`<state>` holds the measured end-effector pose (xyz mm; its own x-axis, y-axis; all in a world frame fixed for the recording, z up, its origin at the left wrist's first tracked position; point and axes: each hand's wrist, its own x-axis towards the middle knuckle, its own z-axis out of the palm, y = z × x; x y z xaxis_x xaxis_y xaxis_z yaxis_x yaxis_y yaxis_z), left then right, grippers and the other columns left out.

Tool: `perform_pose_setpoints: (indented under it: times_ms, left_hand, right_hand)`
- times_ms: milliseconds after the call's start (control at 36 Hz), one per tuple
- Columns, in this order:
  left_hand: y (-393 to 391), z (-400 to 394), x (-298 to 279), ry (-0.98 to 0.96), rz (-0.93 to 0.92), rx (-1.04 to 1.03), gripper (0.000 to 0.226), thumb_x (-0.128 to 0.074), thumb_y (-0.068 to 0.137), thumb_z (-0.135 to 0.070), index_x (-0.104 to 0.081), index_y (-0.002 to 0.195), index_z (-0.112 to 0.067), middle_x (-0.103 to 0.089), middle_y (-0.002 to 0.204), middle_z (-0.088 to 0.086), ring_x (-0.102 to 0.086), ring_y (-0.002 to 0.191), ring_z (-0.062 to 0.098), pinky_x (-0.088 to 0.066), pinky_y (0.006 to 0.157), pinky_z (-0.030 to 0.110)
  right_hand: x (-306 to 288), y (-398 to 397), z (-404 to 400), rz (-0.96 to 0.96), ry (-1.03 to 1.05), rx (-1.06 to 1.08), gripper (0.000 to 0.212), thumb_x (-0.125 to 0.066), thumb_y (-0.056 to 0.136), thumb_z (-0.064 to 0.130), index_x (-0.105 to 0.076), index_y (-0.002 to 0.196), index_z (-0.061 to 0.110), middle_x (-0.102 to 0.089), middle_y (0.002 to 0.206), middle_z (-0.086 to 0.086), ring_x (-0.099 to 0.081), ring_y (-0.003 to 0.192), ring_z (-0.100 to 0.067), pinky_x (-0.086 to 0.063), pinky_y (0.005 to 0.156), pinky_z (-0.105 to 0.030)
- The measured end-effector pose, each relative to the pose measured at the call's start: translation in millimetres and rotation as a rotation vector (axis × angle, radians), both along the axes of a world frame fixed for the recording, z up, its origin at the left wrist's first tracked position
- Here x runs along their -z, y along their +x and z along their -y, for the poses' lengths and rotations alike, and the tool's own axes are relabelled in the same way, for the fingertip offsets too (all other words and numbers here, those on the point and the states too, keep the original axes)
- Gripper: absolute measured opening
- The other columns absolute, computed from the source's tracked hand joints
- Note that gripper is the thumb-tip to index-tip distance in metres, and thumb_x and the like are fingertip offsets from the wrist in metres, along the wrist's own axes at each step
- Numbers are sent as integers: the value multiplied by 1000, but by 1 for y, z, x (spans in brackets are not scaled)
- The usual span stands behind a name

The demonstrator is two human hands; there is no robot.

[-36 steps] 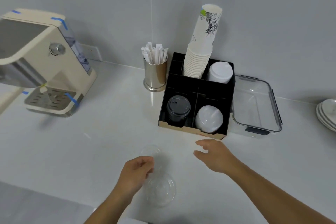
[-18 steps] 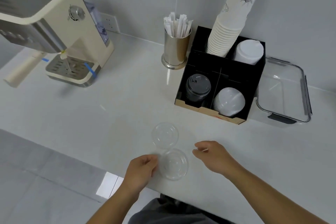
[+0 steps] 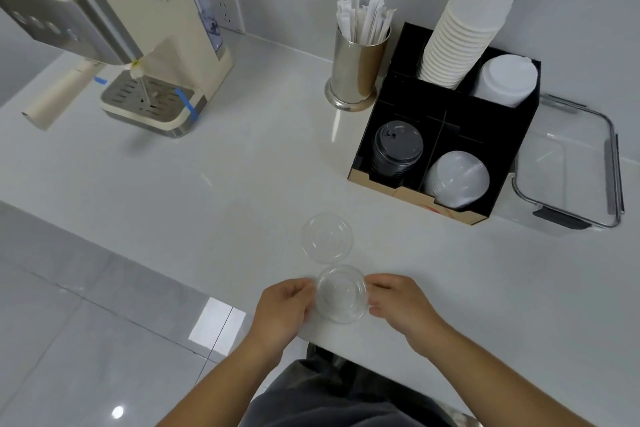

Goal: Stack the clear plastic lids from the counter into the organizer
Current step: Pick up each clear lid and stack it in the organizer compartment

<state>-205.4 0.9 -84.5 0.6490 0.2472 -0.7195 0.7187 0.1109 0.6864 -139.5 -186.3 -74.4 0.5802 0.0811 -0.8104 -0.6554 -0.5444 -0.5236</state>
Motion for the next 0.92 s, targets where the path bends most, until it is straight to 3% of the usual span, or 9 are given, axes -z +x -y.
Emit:
perform_pose_setpoints:
  times_ms: [111,278,389,472,528,556,639,778,917]
  left_hand:
    - [2,1,-10,-41,11,11,15,-62,74,-29,-69,77,-16,-49,69,5,-43,73,18,-39,75,35]
    - [4,0,-19,-52,27,58,36,-63,91,-12,-81,66,-31,-70,66,-12,-57,68,9,-50,78,28]
    - [5,0,-20,-23,39,57,31,-64,91,-11,-79,75,-33,-76,69,-18,-63,67,1,-52,75,20]
    - [7,0,-22,-16,49,47,27,-65,90,-12,-79,78,-32,-79,78,-16,-68,75,2,-54,76,19]
    - [8,0,-24,-10,60,44,27,-67,89,-12,-79,76,-32,-80,80,-15,-70,77,1,-55,78,20]
    - [9,1,-24,-2,61,45,27,-67,89,-12,-80,76,-32,-80,82,-14,-71,79,2,-55,80,20]
    - [8,1,-23,24,74,43,26,-67,88,-15,-82,75,-32,-79,81,-13,-68,77,4,-54,82,24]
    - [11,2,-25,47,94,-20,24,-69,87,-11,-79,78,-31,-77,76,-17,-68,81,11,-56,88,33]
    - [20,3,-29,65,132,-24,30,-72,83,-2,-75,80,-32,-74,66,-17,-69,77,11,-56,83,25]
  right_hand:
    - [1,1,0,-35,51,103,17,-60,82,11,-73,87,2,-55,73,-3,-49,71,-16,-46,71,-30]
    - [-4,0,-4,-38,10,89,25,-56,74,13,-64,90,-5,-50,73,-3,-44,73,-17,-39,71,-32]
    - [-4,0,-3,-41,1,113,31,-50,75,7,-53,99,-13,-44,76,-4,-41,75,-19,-35,73,-33]
    - [-2,0,-1,-31,5,108,32,-51,78,5,-51,104,-14,-44,77,-4,-42,75,-19,-43,75,-34]
    - [-1,2,1,-14,21,127,28,-53,82,3,-56,104,-15,-49,79,-6,-46,76,-19,-56,88,-45]
    - [-2,3,2,-4,30,134,23,-55,86,3,-64,101,-11,-55,80,-7,-51,76,-19,-56,93,-47]
    - [-8,6,2,21,73,150,20,-58,91,7,-73,104,12,-69,95,-5,-64,86,-17,-57,83,-31]
    - [-16,9,5,84,79,140,24,-65,89,12,-72,112,14,-69,106,-3,-66,94,-16,-56,83,-29]
    - [-28,13,11,138,119,144,23,-70,86,12,-72,107,20,-66,110,-1,-67,97,-16,-57,79,-28]
